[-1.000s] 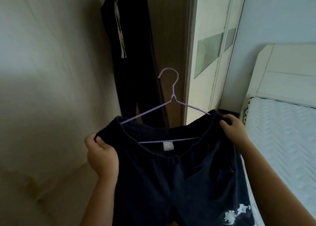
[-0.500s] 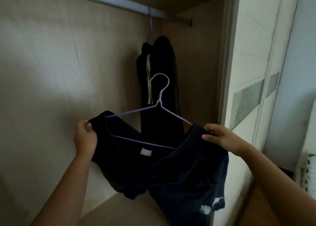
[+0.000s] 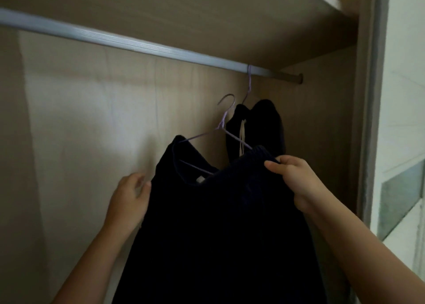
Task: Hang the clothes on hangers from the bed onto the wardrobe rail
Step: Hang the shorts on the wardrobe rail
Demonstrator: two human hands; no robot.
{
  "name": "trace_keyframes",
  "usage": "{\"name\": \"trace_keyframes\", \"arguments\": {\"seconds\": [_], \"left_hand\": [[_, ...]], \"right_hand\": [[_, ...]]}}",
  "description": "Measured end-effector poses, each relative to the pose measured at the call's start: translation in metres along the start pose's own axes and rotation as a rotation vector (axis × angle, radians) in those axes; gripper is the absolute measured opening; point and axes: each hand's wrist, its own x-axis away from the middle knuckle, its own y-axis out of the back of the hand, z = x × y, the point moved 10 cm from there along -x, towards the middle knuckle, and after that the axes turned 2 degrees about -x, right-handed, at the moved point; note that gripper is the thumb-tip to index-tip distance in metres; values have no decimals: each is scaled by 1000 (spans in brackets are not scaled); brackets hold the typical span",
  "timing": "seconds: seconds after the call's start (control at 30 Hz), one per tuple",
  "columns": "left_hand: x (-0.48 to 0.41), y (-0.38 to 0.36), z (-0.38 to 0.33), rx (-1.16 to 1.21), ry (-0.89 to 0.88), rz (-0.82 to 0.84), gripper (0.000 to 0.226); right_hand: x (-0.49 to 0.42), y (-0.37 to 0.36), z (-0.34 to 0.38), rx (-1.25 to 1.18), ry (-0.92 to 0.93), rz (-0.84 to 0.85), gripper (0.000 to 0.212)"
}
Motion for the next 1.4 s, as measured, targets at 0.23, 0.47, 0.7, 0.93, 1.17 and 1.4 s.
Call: {"name": "trace_keyframes", "arguments": {"seconds": [0.23, 0.47, 0.7, 0.93, 1.17, 1.4], "left_hand": [[45, -3, -12, 126, -54, 93, 18], [42, 16, 5, 163, 12, 87, 41], [41, 17, 14, 184, 38, 96, 43], [45, 7, 17, 230, 53, 125, 34], [62, -6, -4, 242, 33, 167, 26], [119, -20, -19, 256, 66, 297, 19]], "right_hand": [[-58, -10, 67, 32, 240, -240, 6], [-106, -37, 114, 324, 340, -323, 27], [-130, -37, 112, 541, 320, -353, 28], [-131, -17, 85, 608, 339, -289, 20], [-106, -12, 70, 659, 340, -229, 29], [-41, -7, 21, 706, 266, -243, 33]]}}
